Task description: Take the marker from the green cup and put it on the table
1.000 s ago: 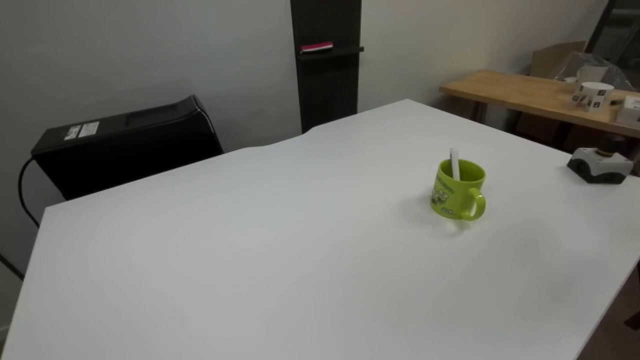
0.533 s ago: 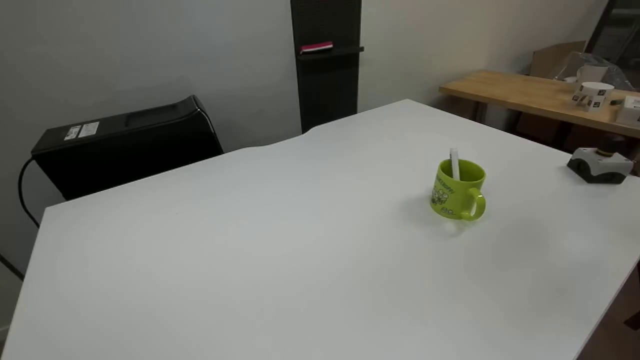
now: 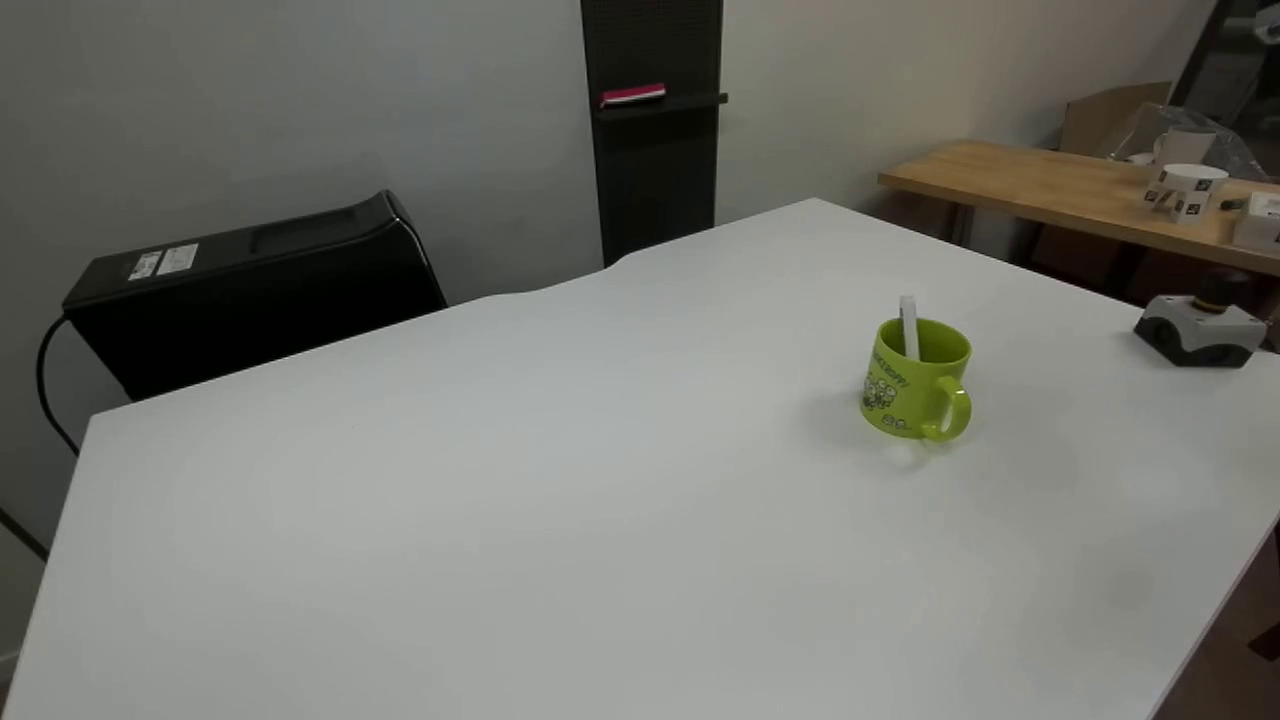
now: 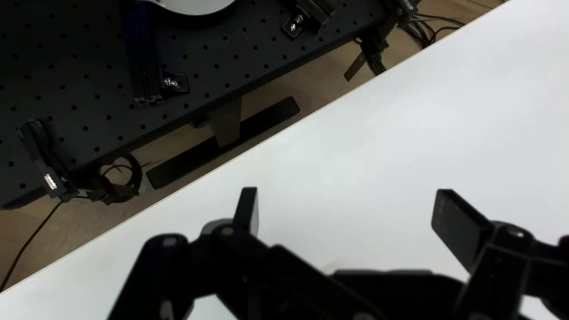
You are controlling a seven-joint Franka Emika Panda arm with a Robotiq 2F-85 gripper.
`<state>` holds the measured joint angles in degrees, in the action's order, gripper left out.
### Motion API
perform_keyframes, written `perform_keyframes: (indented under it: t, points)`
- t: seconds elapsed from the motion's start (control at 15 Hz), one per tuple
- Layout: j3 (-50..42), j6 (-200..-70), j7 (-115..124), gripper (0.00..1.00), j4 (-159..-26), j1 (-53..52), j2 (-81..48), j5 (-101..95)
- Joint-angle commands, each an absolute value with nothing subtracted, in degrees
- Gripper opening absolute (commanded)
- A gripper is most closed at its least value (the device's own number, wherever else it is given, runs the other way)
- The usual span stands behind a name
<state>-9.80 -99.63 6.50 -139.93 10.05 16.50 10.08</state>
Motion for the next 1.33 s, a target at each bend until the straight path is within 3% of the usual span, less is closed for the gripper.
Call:
perform_keyframes:
  t: [0.0,1.27]
  points:
    - [-10.8,-101.1,5.9,1.0,-133.2,10.4,6.8,11.9]
    - [-10.1,-94.1,8.2,1.0,-99.6,12.3,-31.8,14.7]
